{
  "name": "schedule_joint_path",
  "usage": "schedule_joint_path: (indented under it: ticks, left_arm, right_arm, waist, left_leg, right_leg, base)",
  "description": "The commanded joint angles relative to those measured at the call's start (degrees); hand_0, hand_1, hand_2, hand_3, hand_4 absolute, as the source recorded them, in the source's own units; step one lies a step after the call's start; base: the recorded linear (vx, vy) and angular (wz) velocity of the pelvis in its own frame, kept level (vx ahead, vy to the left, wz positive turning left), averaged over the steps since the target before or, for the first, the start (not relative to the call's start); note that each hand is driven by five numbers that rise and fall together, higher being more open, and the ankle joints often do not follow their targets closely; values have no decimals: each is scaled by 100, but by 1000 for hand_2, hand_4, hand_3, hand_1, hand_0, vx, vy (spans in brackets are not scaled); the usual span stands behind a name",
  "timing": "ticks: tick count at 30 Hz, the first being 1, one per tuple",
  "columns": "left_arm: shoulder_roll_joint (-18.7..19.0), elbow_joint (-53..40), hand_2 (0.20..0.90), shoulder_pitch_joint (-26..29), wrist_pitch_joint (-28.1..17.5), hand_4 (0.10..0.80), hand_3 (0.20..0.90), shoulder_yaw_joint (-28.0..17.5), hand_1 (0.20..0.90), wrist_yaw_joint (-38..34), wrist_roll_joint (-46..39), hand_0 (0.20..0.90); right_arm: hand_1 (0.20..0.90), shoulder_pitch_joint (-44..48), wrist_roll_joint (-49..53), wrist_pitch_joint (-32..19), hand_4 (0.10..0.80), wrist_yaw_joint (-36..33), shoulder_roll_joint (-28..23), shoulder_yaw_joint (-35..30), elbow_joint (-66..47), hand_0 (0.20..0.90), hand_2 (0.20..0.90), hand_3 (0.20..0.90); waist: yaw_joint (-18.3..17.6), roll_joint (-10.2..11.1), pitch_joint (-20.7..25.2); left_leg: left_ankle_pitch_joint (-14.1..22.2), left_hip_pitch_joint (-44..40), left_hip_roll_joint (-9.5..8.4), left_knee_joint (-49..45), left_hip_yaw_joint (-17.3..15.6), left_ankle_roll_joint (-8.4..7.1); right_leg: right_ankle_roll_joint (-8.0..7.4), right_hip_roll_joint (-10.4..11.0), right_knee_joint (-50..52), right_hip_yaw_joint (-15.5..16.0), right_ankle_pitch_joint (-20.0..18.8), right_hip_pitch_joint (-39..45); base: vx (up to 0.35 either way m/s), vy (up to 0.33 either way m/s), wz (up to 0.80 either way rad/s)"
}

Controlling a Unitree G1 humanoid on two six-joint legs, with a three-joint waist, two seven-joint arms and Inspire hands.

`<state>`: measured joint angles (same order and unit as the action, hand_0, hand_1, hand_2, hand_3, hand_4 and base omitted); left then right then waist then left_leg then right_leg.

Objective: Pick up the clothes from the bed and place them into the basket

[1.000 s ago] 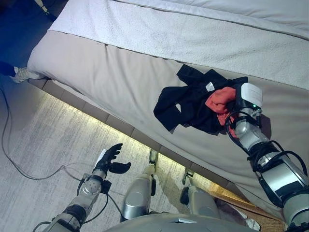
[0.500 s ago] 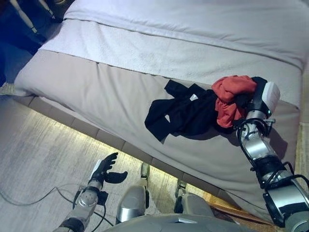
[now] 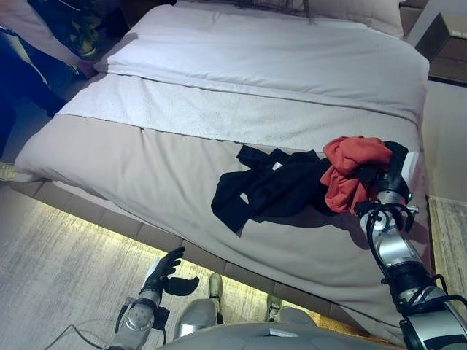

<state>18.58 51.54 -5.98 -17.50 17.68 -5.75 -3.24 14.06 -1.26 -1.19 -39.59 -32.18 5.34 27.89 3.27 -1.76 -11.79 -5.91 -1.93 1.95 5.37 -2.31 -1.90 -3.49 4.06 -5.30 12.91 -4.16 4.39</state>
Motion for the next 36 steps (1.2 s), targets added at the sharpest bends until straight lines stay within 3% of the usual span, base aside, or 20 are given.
schedule_joint_path:
  ticks: [1, 6, 9, 23, 30, 36]
  left_arm:
    - [76, 395, 900, 249, -205, 800, 900, 126, 900, -117, 49, 900]
    - [108, 429, 900, 295, -207, 800, 900, 206, 900, -175, -53, 900]
    - [104, 479, 900, 297, -205, 800, 900, 201, 900, -176, 13, 900]
    - [137, 439, 900, 314, -225, 800, 900, 179, 900, -60, -16, 900]
    - [141, 478, 900, 438, -178, 800, 900, 258, 900, -3, -15, 900]
    - [208, 391, 900, 477, -11, 800, 900, 342, 900, -32, -91, 900]
  right_arm:
    - [300, 641, -18, -320, 100, -197, -319, -269, 239, 300, 300, 200]
    - [300, 902, -10, -79, 100, -197, -391, 98, 866, 300, 300, 200]
    - [300, 932, 229, -410, 100, -504, -319, 40, 1010, 300, 300, 200]
    - [300, 1202, -119, -804, 100, -1109, -500, -442, -186, 300, 300, 200]
    - [300, 1577, 399, -230, 100, -215, -816, -316, 232, 300, 300, 200]
    - [300, 1598, 304, 362, 100, 572, -716, 426, 1533, 300, 300, 200]
  waist:
    - [165, 147, 583]
    - [250, 127, 545]
    - [273, 105, 513]
    - [195, 118, 632]
    - [228, 210, 695]
    - [350, 231, 606]
  left_leg:
    - [480, -279, 192, -37, -147, -216]
    - [455, -252, 184, -37, -61, -217]
    - [441, -214, 174, -37, -10, -216]
    - [521, -377, 157, -37, -45, -200]
    - [528, -393, 189, -37, -85, -230]
    - [452, -326, 219, -37, -41, -265]
  right_leg:
    - [-67, 39, 91, 65, 226, 244]
    - [-35, 7, 69, 82, 244, 275]
    - [-35, 10, 70, 97, 243, 254]
    - [-23, 10, 88, 86, 319, 387]
    - [-16, -2, 97, 91, 335, 395]
    - [12, -11, 113, 167, 325, 379]
  base:
    - [59, -15, 4]
    - [10, -18, 5]
    - [-26, -13, 6]
    - [0, 1, 0]
    - [0, 0, 0]
    - [21, -14, 1]
